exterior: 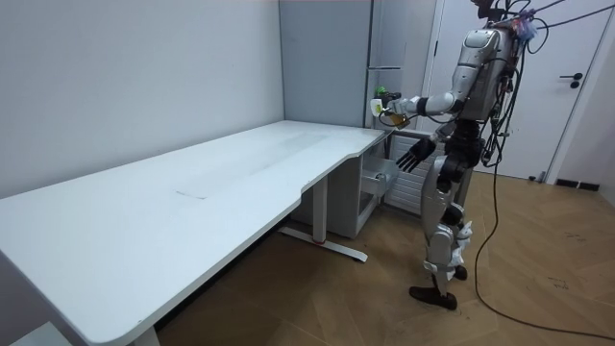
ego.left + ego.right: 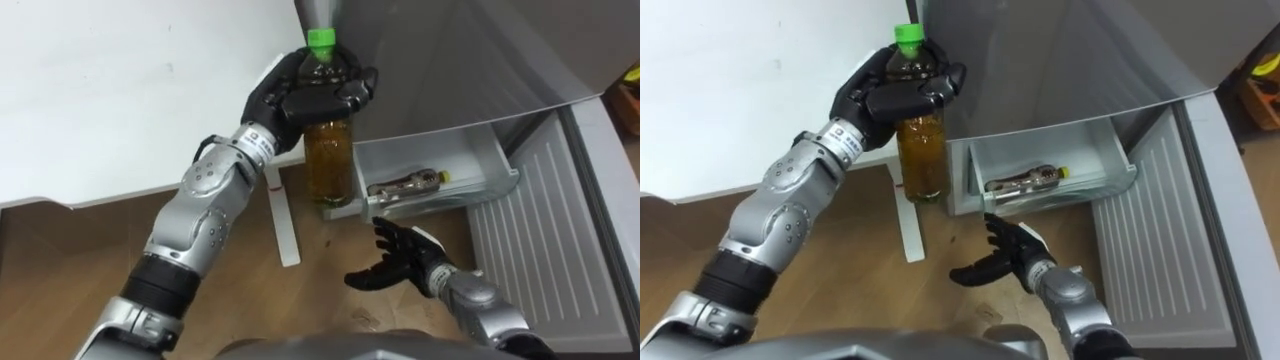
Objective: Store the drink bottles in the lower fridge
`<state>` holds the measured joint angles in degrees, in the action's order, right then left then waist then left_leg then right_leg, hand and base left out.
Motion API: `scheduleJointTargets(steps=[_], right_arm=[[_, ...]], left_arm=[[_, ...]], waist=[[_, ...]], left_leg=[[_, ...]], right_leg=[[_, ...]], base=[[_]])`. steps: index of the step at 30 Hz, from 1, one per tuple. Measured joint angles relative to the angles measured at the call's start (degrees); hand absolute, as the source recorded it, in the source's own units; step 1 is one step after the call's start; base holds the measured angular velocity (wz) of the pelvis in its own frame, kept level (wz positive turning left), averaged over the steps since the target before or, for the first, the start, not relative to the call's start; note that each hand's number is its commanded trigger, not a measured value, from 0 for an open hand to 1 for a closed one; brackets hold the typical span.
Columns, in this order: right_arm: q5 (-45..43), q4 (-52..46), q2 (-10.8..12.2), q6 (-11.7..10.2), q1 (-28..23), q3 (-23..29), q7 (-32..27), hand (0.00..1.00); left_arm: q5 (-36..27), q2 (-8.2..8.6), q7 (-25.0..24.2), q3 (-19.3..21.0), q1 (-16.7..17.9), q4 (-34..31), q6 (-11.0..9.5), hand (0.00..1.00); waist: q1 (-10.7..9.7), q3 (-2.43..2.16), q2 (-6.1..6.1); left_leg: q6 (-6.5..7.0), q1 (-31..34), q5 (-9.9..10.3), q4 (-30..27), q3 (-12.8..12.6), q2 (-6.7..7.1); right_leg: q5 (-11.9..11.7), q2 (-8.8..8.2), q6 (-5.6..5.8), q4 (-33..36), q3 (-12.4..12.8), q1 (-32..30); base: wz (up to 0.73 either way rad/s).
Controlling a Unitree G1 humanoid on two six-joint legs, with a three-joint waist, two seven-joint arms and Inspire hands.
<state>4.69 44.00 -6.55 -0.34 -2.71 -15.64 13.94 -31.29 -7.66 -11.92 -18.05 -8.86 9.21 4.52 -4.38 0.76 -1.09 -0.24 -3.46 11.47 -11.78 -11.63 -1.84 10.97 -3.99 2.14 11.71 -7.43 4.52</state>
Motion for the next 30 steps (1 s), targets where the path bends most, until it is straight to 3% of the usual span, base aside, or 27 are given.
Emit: scheduleJointTargets(steps=[9, 16, 22, 30], right_arm=[[0.4, -8.0, -0.4, 0.1, -2.1, -1.2, 1.9, 0.0], [7.2, -14.1, -0.6, 0.1, -3.1, -1.2, 5.6, 0.0], [12.3, -14.5, -0.7, 0.1, -3.1, -2.7, 8.3, 0.0], [13.4, -15.5, -2.1, 0.2, -3.6, -5.4, 12.8, 0.0]], left_arm=[[2.2, -0.12, -1.4, -0.4, 0.0, 2.5, -0.2, 1.0], [2.2, -0.28, -2.4, -2.1, 0.0, 6.6, -0.2, 1.0], [2.3, -0.57, -4.6, -3.4, 0.7, 6.9, -1.2, 1.0], [6.6, -1.83, -7.3, -4.8, 3.3, 7.9, -2.1, 1.0]], waist=[[-0.2, 0.01, -0.01], [-0.2, 0.08, -0.11], [0.0, 0.38, -0.96], [0.0, 0.43, -1.26]], left_leg=[[-0.02, 1.0, 0.0, -0.5, -0.2, -0.19], [-0.03, 1.8, 0.0, -0.6, -0.3, -0.36], [-0.02, 1.8, 0.0, -0.9, -1.0, -0.45], [-0.02, 1.8, 0.0, -0.9, -1.2, -0.56]], right_leg=[[-0.1, 0.09, -0.08, 0.0, 0.0, -0.8], [-0.1, 0.14, -0.12, 0.8, 0.0, -2.1], [-0.1, 0.23, -0.22, 1.0, 0.9, -2.4], [-0.2, 0.34, -0.33, 1.1, 1.2, -2.5]], base=[[0.0], [-0.01], [-0.07], [-0.01]])
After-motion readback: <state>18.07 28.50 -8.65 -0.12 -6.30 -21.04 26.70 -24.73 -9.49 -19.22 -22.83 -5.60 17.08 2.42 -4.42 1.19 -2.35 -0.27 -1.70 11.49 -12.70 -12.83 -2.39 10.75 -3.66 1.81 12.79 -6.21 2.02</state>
